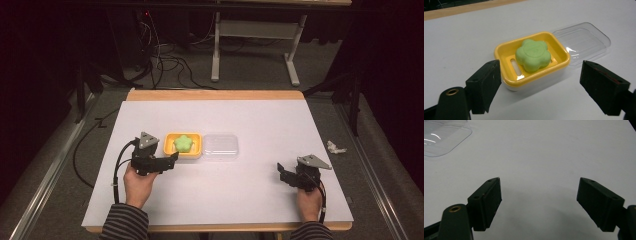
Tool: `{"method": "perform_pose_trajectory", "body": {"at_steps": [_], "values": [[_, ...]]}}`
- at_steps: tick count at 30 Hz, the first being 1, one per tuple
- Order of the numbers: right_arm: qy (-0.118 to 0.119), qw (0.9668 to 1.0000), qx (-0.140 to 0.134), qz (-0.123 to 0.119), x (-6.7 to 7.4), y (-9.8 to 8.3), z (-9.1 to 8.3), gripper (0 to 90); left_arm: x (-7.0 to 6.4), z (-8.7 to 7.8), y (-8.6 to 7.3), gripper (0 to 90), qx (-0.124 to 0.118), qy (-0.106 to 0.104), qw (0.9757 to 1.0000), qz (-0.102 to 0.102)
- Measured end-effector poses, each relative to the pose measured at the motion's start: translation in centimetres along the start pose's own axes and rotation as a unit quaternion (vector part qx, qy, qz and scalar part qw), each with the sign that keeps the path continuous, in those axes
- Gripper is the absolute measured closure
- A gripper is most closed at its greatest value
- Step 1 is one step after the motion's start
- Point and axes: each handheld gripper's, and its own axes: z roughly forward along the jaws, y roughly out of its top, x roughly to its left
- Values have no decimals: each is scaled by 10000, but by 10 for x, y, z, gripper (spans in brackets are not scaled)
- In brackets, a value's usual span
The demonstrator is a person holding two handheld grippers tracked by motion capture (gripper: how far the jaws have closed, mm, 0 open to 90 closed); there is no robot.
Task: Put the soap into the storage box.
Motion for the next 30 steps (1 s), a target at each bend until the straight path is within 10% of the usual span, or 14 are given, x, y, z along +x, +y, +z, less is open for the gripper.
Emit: {"method": "perform_pose_trajectory", "body": {"at_steps": [30], "values": [[2, 10000, -6, 20, 1, 0, 0, 204, 7, -7, -17, 179, 50, 74, 9999, -78]]}}
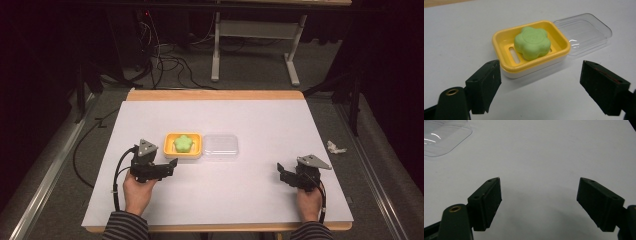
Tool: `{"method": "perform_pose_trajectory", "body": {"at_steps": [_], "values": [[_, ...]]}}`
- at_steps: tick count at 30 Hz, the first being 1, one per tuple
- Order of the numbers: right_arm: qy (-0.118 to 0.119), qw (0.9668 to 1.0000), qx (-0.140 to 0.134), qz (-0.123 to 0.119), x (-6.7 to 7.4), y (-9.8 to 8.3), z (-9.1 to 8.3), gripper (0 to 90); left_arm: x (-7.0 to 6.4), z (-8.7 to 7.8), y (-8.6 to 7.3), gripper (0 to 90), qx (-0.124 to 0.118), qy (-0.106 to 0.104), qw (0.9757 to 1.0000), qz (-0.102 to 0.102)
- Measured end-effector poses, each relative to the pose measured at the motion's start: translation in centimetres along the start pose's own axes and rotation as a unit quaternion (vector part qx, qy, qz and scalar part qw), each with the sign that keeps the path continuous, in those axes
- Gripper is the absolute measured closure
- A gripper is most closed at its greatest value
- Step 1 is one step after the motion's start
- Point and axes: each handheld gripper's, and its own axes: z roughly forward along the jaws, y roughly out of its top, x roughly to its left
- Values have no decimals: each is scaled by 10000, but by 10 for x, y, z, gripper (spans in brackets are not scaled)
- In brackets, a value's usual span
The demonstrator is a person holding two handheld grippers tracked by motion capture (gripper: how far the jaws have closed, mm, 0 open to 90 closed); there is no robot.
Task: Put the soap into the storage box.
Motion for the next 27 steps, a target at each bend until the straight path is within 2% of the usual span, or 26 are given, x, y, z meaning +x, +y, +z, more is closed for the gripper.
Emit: {"method": "perform_pose_trajectory", "body": {"at_steps": [4, 11, 15, 23, 27], "values": [[0, 10000, -1, -15, 0, 0, 0, 204, 1, 0, -4, 179, 33, 31, 10000, 53], [3, 10000, 7, 9, 0, 0, 0, 204, 3, 0, -8, 179, 35, 64, 10000, -10], [1, 10000, 2, -8, 0, 0, 0, 204, 4, 2, -14, 177, 106, 99, 9999, 60], [3, 10000, 3, -15, 0, 0, 0, 204, 7, 2, -20, 177, 143, 131, 9998, -5], [-2, 10000, -1, -13, 0, 0, 0, 204, 9, 3, -25, 177, 199, 178, 9996, 53]]}}
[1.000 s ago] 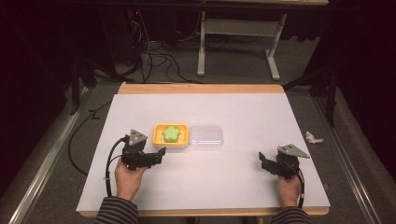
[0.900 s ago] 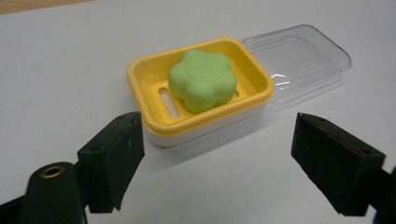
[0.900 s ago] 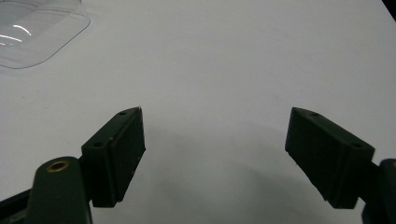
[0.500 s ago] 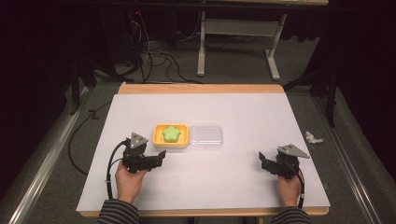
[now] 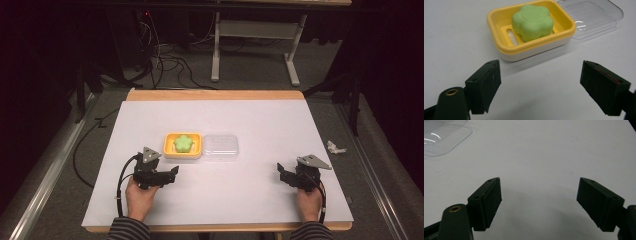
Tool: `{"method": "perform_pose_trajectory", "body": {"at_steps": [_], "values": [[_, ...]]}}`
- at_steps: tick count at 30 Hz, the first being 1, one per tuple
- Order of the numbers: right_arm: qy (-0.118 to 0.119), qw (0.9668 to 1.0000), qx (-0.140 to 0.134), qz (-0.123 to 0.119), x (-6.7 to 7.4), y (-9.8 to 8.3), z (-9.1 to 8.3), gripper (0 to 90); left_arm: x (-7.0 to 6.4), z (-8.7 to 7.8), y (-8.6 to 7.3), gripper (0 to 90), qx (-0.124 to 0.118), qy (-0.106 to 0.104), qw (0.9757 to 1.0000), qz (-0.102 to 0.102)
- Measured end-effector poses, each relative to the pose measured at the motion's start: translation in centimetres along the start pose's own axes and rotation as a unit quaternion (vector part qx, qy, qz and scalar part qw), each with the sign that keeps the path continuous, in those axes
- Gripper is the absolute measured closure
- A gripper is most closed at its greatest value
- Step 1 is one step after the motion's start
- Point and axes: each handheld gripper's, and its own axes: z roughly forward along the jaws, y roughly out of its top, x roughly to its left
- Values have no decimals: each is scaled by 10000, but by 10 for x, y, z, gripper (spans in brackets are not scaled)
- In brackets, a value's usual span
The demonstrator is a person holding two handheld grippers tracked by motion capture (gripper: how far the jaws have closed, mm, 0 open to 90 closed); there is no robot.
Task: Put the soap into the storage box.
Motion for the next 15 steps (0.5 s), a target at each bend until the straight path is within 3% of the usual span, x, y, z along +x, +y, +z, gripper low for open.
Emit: {"method": "perform_pose_trajectory", "body": {"at_steps": [7, 15], "values": [[2, 10000, 2, -9, 0, 0, 0, 205, 2, 2, -6, 178, -4, 42, 10000, -59], [-1, 10000, 18, -11, 0, 0, 0, 205, 3, 7, -18, 181, 37, 80, 10000, 29]]}}
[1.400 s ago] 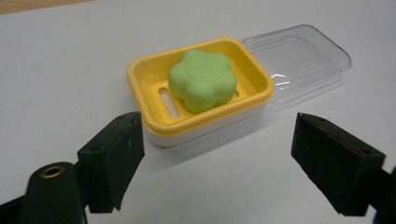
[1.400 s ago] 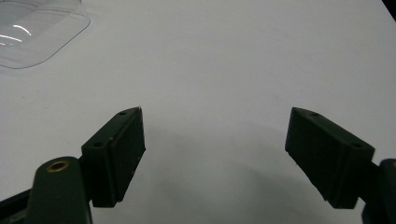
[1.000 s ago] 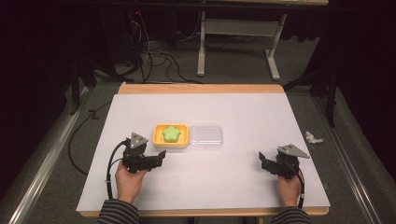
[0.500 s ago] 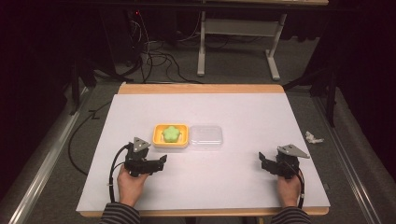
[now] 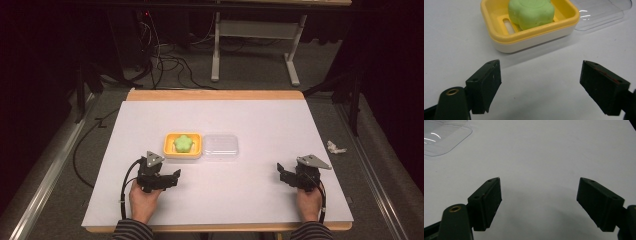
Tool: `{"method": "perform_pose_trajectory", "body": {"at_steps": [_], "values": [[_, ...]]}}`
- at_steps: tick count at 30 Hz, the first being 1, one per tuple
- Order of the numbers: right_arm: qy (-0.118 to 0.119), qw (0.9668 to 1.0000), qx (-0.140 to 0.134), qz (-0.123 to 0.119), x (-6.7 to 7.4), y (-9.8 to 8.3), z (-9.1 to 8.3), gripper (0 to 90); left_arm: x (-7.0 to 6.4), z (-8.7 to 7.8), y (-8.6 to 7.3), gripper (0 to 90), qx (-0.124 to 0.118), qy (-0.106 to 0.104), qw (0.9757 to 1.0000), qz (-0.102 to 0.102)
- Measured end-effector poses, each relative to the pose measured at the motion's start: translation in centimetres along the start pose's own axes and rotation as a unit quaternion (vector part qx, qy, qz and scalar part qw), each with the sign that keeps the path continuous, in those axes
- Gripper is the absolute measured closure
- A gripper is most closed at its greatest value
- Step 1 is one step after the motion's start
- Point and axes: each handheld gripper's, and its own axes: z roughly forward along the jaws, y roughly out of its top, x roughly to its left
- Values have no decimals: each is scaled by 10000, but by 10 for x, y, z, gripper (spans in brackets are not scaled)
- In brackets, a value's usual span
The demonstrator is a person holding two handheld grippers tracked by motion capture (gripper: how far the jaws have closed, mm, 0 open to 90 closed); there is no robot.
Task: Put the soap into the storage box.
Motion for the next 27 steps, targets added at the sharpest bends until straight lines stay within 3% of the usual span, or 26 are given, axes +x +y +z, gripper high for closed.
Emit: {"method": "perform_pose_trajectory", "body": {"at_steps": [10, 27], "values": [[4, 10000, 6, 22, 0, 0, 0, 205, 0, 8, -14, 182, 60, 51, 9999, 74], [8, 10000, -4, 38, 0, 0, 0, 205, 5, 15, -20, 182, -167, 166, 9997, 107]]}}
